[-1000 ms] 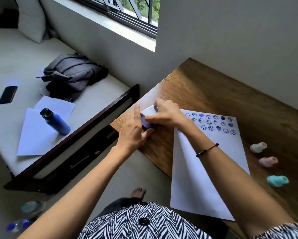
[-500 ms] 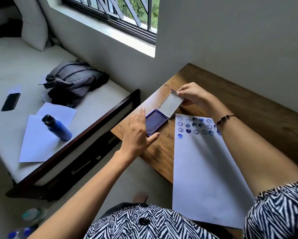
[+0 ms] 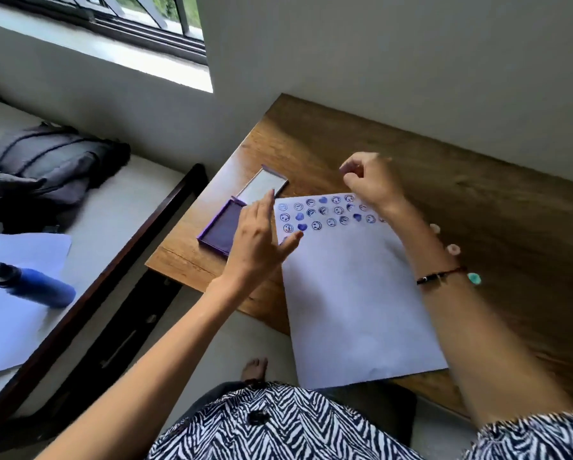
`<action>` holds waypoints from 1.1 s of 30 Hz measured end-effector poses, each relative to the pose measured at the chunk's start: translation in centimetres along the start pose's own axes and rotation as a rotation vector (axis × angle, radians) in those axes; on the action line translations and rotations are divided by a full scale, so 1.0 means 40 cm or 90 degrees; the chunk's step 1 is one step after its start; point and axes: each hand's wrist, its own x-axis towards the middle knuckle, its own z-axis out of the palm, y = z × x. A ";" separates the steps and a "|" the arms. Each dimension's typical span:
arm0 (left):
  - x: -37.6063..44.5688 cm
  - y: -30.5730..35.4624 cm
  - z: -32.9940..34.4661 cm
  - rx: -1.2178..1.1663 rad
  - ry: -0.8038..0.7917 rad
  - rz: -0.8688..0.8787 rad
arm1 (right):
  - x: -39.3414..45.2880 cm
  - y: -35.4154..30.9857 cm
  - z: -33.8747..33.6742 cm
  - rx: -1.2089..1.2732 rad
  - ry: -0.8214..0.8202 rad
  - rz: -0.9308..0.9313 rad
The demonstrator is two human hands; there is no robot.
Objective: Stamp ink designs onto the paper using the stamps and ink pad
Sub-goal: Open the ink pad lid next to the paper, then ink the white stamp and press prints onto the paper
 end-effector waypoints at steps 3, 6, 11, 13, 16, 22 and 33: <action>0.006 0.044 0.038 -0.035 -0.039 0.058 | -0.064 0.081 -0.081 -0.085 0.048 0.063; 0.006 0.094 0.079 -0.076 -0.085 0.099 | -0.123 0.156 -0.150 -0.115 -0.004 0.220; -0.001 0.154 0.133 -0.107 -0.136 0.136 | -0.176 0.214 -0.180 -0.157 -0.085 0.262; -0.002 0.168 0.143 -0.114 -0.142 0.157 | -0.186 0.225 -0.169 -0.190 -0.056 0.223; 0.001 0.180 0.152 -0.124 -0.146 0.176 | -0.198 0.225 -0.159 -0.202 -0.002 0.186; 0.017 0.179 0.135 -0.278 -0.153 0.104 | -0.203 0.165 -0.141 0.000 0.069 0.101; -0.008 0.029 -0.004 -0.577 -0.059 -0.180 | -0.162 -0.041 0.078 0.368 -0.105 0.053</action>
